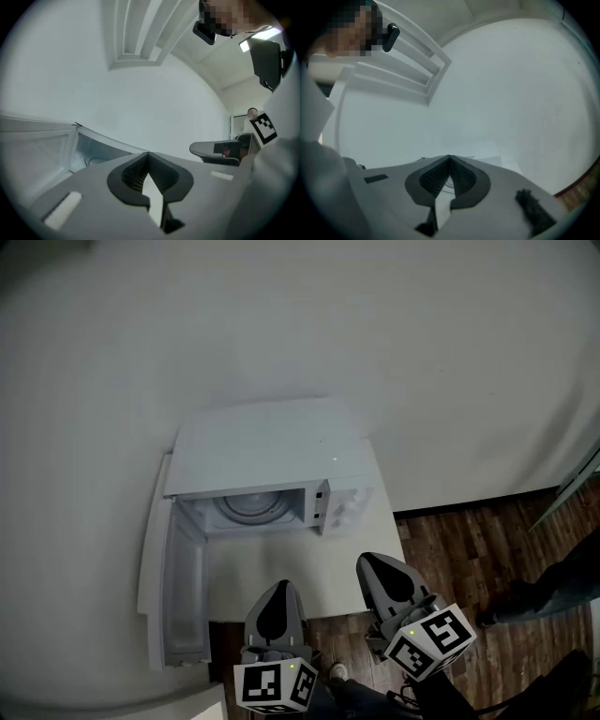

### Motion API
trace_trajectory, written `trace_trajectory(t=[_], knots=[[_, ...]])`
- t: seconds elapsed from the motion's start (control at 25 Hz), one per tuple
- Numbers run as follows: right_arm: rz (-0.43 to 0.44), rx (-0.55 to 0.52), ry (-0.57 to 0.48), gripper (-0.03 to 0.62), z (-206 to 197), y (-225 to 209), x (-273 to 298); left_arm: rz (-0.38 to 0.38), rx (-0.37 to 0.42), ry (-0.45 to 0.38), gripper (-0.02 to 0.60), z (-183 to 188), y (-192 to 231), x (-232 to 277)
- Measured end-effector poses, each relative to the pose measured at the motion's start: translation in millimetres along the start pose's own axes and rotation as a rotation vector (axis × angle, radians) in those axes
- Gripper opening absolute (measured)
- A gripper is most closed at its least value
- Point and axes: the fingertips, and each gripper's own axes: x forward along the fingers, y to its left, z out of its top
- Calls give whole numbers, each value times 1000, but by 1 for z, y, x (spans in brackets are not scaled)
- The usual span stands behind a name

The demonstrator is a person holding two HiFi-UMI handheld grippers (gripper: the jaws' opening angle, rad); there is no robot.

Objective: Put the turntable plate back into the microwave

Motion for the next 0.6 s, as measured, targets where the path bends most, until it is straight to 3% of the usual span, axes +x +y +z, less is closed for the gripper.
trace_trajectory(t=[0.36,0.6], knots=[[-44,-4,-92,9,29,0,-46,-105,104,14,5,29,-53,-6],[-52,-5,-108,9,29,6,-45,-99,174,0,5,47,-52,-1]])
